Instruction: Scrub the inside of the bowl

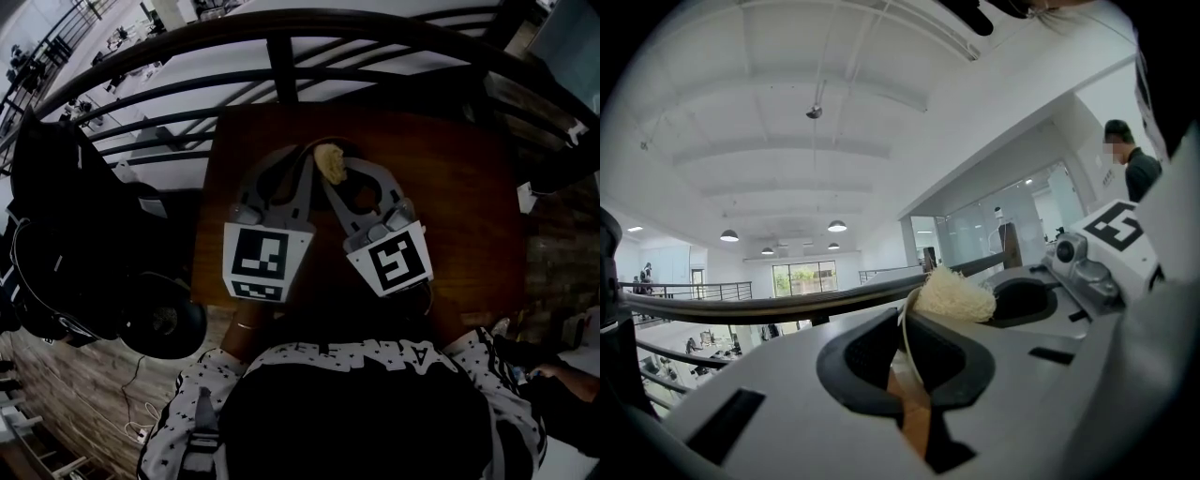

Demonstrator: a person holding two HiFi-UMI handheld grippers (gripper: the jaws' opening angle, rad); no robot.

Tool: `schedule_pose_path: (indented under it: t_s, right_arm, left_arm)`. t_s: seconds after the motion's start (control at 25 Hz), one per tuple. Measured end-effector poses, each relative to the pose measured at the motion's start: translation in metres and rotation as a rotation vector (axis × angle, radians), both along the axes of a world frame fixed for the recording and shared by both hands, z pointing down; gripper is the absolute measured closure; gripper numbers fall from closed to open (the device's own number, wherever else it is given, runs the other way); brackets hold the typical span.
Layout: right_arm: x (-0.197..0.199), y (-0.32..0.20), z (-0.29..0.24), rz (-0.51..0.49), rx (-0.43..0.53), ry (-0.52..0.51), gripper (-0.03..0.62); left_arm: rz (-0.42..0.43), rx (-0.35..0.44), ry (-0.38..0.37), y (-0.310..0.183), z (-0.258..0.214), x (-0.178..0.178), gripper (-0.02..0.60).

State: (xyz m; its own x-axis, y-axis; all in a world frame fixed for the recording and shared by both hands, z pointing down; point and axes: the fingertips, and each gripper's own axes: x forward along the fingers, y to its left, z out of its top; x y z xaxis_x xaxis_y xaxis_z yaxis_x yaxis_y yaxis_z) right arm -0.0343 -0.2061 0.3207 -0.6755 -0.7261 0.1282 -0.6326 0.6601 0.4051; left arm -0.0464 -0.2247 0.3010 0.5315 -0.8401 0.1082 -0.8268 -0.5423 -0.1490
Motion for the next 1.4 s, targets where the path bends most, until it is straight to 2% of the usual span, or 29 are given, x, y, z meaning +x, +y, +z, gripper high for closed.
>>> schedule_pose_path:
  t_s: [1.0,1.4]
  right_arm:
    - [-0.022,0.034,0.016,-0.153,-0.011,0.116,0.534]
    - [-0.026,0.041,0.023,-0.209,-0.031,0.128,0.534]
  left_arm:
    - [-0.023,-0.008,0.036,0.008,-0.004,-0.016,0.555]
    - [-0.032,-0.024,0.051,0.007,-0.001,-0.019,0.555]
